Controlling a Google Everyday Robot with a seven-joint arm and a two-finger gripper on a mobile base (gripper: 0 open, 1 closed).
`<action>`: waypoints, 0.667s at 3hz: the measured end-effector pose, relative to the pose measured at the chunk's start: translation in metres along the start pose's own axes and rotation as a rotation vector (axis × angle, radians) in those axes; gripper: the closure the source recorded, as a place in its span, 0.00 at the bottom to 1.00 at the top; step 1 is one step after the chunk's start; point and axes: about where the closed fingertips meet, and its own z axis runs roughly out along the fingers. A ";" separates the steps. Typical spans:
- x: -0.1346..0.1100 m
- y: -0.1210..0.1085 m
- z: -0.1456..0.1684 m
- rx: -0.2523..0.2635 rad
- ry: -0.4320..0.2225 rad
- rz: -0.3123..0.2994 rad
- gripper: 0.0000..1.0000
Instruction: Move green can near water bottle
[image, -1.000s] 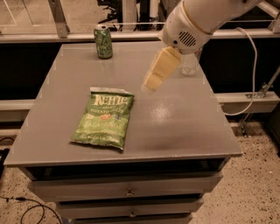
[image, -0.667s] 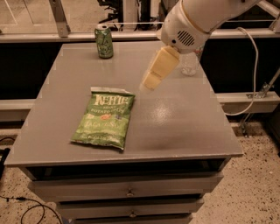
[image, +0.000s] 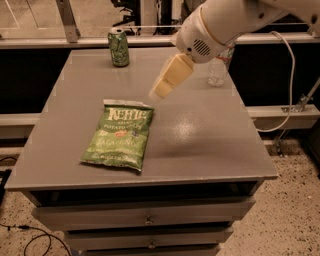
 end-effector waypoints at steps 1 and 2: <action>-0.012 -0.028 0.035 0.005 -0.161 0.043 0.00; -0.031 -0.052 0.068 0.024 -0.319 0.103 0.00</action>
Offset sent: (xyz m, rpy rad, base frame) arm 0.1259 0.0794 -0.0211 0.5651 -0.1000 -0.0995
